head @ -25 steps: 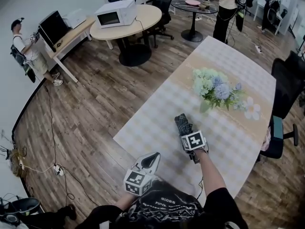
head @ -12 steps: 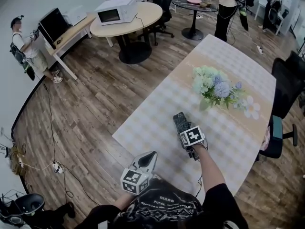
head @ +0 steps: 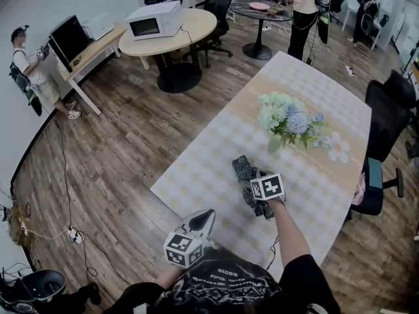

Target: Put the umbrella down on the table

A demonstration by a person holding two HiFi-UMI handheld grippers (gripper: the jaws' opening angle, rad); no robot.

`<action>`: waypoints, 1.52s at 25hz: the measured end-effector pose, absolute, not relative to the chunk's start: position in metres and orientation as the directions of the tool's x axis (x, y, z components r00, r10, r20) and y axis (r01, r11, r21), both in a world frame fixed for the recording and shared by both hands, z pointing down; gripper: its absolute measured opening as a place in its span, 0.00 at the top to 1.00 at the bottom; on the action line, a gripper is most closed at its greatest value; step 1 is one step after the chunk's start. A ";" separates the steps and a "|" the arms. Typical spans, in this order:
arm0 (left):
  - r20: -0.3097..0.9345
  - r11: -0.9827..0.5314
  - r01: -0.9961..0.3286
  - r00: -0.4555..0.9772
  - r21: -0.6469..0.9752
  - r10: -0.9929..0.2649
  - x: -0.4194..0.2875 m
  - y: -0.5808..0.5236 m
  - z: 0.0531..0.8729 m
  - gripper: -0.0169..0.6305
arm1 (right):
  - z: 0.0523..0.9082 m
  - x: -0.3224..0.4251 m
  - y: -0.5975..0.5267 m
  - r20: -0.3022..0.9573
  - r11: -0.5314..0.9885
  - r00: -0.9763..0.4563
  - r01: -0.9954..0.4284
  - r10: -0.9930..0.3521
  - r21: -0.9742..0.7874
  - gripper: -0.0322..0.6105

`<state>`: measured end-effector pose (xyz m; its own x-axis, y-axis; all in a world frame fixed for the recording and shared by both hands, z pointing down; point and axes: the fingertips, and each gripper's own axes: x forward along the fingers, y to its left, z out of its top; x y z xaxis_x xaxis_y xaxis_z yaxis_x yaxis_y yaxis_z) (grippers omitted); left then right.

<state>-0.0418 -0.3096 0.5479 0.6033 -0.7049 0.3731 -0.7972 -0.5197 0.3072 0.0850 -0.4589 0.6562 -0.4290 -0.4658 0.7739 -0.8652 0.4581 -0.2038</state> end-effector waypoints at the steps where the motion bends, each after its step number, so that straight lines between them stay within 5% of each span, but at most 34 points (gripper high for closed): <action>1: 0.367 -0.523 -0.794 0.607 0.309 -0.705 -0.041 -0.310 0.547 0.94 | 0.650 0.087 -0.459 0.762 0.453 -0.431 -0.868 -0.482 -0.205 0.40; 19: 0.302 -0.607 -0.735 0.678 0.303 -0.670 -0.020 -0.301 0.525 0.94 | 0.534 0.089 -0.403 0.499 0.505 -0.490 -0.855 -0.715 -0.116 0.40; 38: 0.258 -0.757 -0.616 0.785 0.220 -0.563 0.022 -0.274 0.511 0.94 | 0.502 0.160 -0.273 0.305 0.203 -0.228 -0.973 -0.925 -0.111 0.46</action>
<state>0.0223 -0.2742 0.5112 0.7848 -0.5633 0.2583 -0.6155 -0.7569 0.2197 0.1599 -0.2725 0.5016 -0.2281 -0.9245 0.3053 -0.9728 0.2033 -0.1110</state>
